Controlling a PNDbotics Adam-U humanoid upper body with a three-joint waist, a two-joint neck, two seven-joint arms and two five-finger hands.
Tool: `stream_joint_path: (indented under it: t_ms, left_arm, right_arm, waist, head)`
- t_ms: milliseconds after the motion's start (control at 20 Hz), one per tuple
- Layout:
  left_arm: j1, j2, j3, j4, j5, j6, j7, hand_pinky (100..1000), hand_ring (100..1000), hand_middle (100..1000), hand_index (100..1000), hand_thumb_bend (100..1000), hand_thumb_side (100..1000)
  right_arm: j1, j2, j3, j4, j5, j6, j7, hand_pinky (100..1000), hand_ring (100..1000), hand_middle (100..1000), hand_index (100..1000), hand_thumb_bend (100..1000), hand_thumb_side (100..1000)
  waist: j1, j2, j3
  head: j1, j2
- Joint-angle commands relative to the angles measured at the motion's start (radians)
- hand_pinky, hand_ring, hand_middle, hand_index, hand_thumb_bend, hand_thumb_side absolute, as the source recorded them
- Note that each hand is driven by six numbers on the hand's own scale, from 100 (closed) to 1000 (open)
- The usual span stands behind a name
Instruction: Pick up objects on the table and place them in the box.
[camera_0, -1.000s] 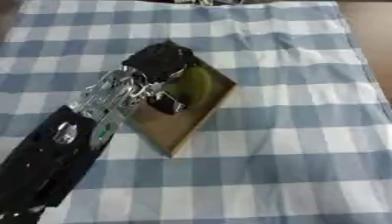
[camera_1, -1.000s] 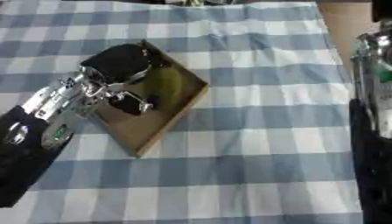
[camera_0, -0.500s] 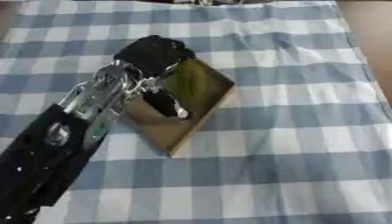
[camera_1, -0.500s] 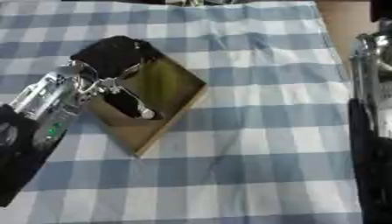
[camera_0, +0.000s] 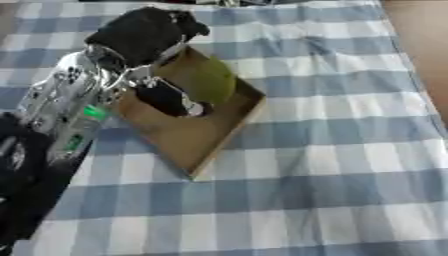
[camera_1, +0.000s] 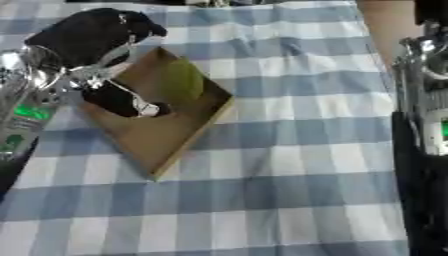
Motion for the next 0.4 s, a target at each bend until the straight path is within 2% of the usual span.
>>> stream_joint_path:
  t_ms: [50,100,300,400]
  left_arm:
    - [-0.009,0.023,0.056,-0.069,0.031,0.03,0.015,886,777,787,948,135,474]
    - [-0.003,0.028,0.082,-0.095,0.047,0.046,0.031,877,762,775,946,106,488]
    - [0.022,0.058,0.194,-0.208,0.116,0.115,0.099,856,740,754,933,100,510]
    - [0.033,0.078,0.253,-0.244,0.152,0.149,0.135,831,715,734,907,100,562]
  right_arm:
    - [-0.006,-0.027,-0.015,-0.016,0.003,0.001,-0.013,841,796,709,801,100,579]
    - [-0.004,-0.029,-0.017,-0.016,0.005,0.002,-0.015,840,796,709,801,100,579]
    - [-0.002,-0.032,-0.022,-0.016,0.009,0.002,-0.025,840,795,709,801,100,579]
    - [-0.001,-0.033,-0.022,-0.016,0.01,0.004,-0.027,840,796,709,801,100,578]
  waist:
    - [-0.003,-0.03,0.012]
    - [-0.005,-0.031,0.016]
    - [-0.007,-0.029,0.021]
    - [-0.008,-0.028,0.023]
  head:
    - [-0.032,0.009]
    - [-0.038,0.01]
    - [-0.047,0.007]
    - [-0.049,0.007]
